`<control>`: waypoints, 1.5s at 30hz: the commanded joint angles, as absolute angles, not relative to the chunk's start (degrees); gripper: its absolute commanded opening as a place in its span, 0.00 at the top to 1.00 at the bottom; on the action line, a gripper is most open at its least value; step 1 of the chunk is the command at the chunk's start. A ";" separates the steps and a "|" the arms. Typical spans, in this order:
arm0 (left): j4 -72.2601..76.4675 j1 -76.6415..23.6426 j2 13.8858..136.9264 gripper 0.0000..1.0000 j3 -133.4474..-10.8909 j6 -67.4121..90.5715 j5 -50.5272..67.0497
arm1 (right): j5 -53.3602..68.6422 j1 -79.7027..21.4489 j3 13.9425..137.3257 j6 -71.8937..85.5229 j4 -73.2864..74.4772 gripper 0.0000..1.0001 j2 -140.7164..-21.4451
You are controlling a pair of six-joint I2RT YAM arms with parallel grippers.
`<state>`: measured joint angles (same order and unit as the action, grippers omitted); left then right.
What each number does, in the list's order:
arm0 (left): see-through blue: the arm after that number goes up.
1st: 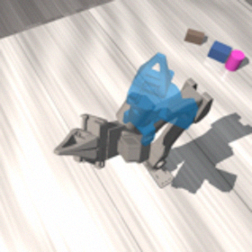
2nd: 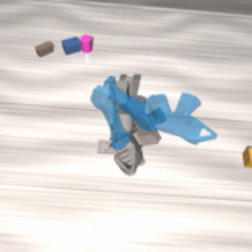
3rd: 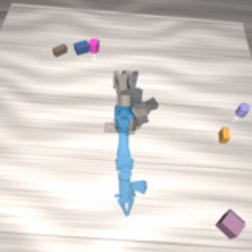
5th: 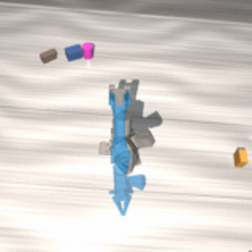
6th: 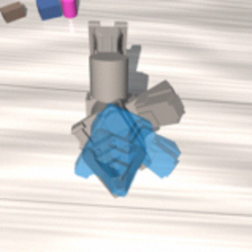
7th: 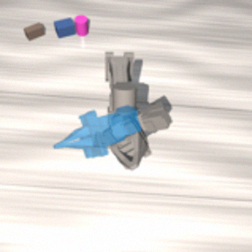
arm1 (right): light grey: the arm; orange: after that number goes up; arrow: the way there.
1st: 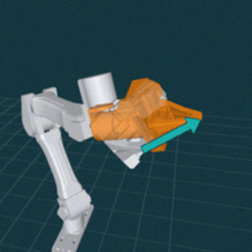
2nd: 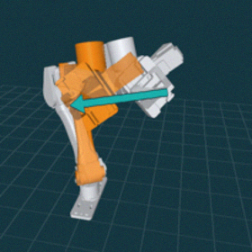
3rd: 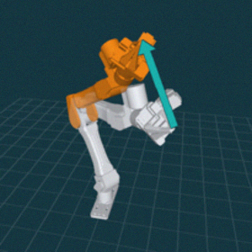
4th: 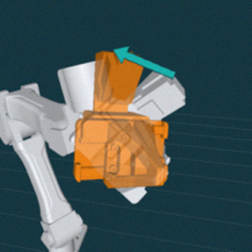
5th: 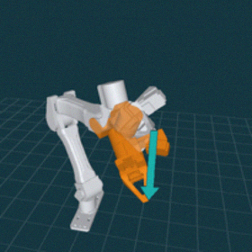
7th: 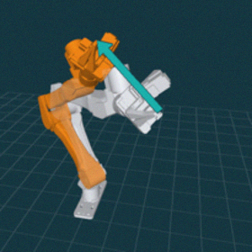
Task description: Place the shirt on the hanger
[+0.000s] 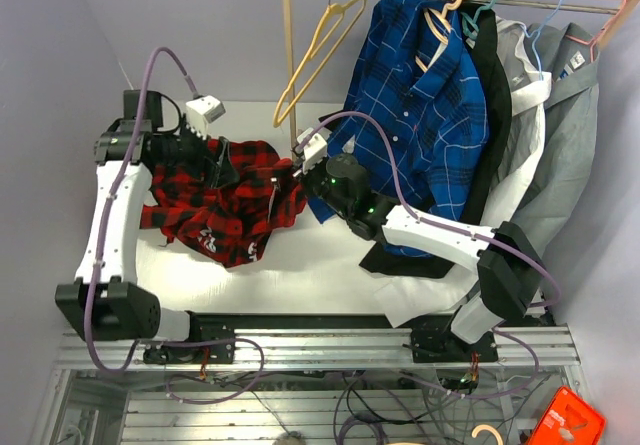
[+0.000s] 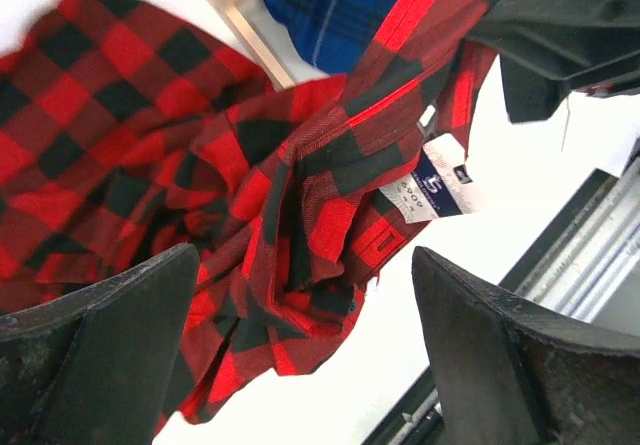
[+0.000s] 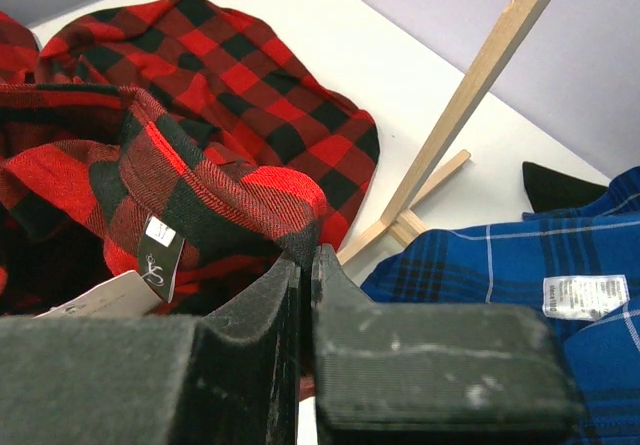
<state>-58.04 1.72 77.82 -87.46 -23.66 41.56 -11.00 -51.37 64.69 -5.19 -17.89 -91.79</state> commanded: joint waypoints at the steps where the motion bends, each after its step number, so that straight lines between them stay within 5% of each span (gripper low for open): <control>1: -57.10 -0.25 82.34 0.04 -83.94 -24.57 39.50 | -11.61 -51.21 65.18 -5.46 -18.17 1.00 -91.03; 16: -57.16 -3.89 83.59 0.39 -81.40 -27.27 30.25 | -10.92 -51.31 63.98 -5.11 -18.68 1.00 -89.88; 20: -58.97 -4.67 83.60 0.40 -82.14 -27.96 30.60 | -10.77 -51.27 63.90 -4.97 -18.55 1.00 -90.09; 26: -65.33 -5.27 84.77 0.28 -85.48 -30.64 31.66 | -10.45 -51.26 63.83 -4.90 -18.28 1.00 -90.19; 37: -66.09 -5.20 83.58 0.53 -83.73 -32.30 28.76 | -8.48 -51.29 63.54 -3.72 -18.98 1.00 -90.68; 45: -65.19 -5.09 84.38 0.55 -82.12 -33.29 24.97 | -8.35 -51.32 63.15 -4.17 -18.80 1.00 -90.05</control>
